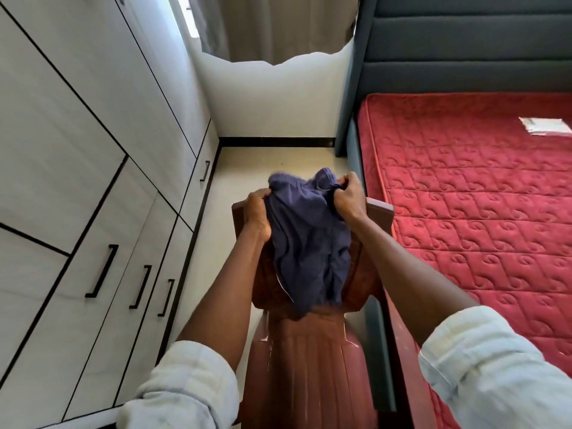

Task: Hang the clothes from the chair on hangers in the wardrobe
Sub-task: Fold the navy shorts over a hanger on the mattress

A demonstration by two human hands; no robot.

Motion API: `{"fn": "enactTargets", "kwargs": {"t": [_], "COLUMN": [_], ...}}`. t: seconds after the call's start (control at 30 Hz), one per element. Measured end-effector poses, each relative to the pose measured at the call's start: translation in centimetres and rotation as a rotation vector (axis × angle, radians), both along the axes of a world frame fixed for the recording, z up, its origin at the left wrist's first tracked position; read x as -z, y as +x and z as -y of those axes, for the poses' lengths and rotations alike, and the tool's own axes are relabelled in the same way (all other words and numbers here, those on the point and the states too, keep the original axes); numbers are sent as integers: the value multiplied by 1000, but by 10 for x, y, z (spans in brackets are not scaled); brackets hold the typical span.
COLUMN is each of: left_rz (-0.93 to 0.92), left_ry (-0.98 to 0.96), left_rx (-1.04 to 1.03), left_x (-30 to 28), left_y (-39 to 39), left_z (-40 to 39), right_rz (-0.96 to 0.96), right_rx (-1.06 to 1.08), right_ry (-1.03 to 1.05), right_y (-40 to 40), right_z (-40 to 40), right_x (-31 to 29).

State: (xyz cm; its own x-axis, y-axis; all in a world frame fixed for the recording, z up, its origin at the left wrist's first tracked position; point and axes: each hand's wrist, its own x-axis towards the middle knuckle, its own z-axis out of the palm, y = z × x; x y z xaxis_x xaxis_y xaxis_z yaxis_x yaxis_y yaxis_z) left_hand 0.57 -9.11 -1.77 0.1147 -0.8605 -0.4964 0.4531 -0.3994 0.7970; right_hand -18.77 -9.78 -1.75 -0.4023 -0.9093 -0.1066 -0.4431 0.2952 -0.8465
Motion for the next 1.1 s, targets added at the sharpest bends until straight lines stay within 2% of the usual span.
{"fn": "enactTargets", "kwargs": {"t": [0.1,0.2,0.27,0.33,0.43,0.53,0.6,0.67,0.73,0.8,0.83,0.93,0.97,1.1], "left_rz": [240,361,438,486,465,625,693,690,642,563,518,412,372,192], "left_ry": [118,178,188,110,-48,-189,-287,-352,-391,-405,-411,-435,-437,-457], "left_rx": [254,498,539,464,399,345,305,304,306,268,245,271,300,362], "left_x": [-4,-12,-19,-28,-43,-55,-61,-62,-65,-73,-79,-98,-105,-129], "left_y": [5,7,5,0,-12,-27,-37,-42,-41,-39,-38,-39,-38,-26], "left_z": [-16,-36,-55,-80,-119,-167,-204,-241,-275,-308,-323,-368,-384,-434], "right_rz": [314,596,635,547,398,244,248,332,323,153,115,234,199,-280], "right_rx": [82,52,-61,-184,-334,-500,-631,-690,-514,-250,-213,-368,-375,-163], "right_ry": [-76,-53,-7,34,104,167,272,412,365,201,174,275,297,367], "right_y": [1,-6,-15,-25,-32,-34,-39,-45,-49,-52,-50,-35,-28,-11], "right_z": [-26,-60,-89,-120,-171,-224,-265,-309,-340,-367,-378,-416,-431,-473], "right_x": [-4,-6,-9,-8,-8,-11,-11,-13,-8,-9,-11,-24,-26,-15]}}
